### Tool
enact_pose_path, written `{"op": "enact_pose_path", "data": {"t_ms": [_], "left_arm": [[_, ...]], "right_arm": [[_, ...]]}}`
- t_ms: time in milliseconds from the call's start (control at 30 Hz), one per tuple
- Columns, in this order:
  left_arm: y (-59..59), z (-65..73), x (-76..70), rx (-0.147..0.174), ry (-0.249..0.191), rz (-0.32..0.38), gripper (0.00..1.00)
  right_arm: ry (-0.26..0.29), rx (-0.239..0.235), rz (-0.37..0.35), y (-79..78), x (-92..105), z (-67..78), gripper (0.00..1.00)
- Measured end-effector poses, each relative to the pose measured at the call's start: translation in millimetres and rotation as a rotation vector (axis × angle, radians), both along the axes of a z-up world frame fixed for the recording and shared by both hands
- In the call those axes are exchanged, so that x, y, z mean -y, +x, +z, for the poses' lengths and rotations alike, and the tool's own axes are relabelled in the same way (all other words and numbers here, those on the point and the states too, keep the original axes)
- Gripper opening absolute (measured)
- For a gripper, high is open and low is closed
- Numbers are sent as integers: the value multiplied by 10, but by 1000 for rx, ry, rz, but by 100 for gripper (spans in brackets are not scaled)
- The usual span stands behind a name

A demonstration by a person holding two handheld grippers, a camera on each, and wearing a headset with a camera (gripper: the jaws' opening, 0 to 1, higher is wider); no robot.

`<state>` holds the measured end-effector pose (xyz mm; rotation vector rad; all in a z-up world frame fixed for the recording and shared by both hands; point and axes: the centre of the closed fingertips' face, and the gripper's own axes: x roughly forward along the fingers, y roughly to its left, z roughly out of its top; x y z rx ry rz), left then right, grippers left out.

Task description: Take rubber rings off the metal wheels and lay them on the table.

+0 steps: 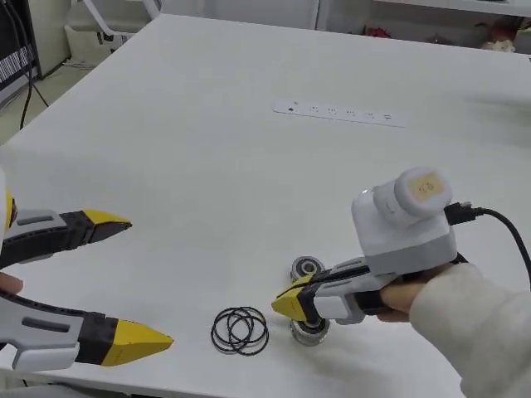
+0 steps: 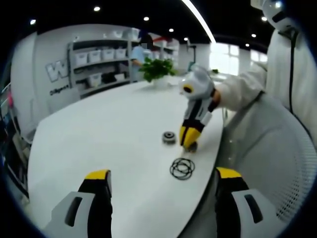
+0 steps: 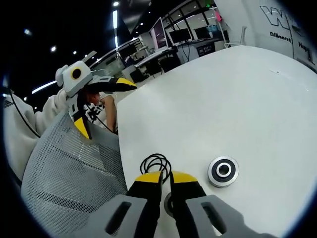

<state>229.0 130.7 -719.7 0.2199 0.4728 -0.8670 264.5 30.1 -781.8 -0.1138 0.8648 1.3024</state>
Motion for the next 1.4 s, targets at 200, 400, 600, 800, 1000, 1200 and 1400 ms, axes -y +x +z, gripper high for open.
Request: {"op": "enact_pose_path", "data": {"t_ms": [200,400,600,800,1000,1200,1400], "left_arm": [[1,-5,-1,0,-3,0,87],[-3,-8,-11,1,-6,4,87],[-3,-6,-30,2,-7,11,88],[-8,-3,-36,0,-12,16,88],[-9,6,-33,1,-19,21,89],[-13,0,-37,-1,-18,23,89],[-13,4,-40,0,-19,25,89]], "right_arm": [[23,18,-26,64,45,103,6],[32,37,-21,46,32,177,12],[50,84,-5,54,5,298,20],[79,105,-4,46,-8,413,25],[71,148,17,23,-25,459,33],[51,198,53,-12,-33,478,38],[72,231,42,28,-5,575,44]]}}
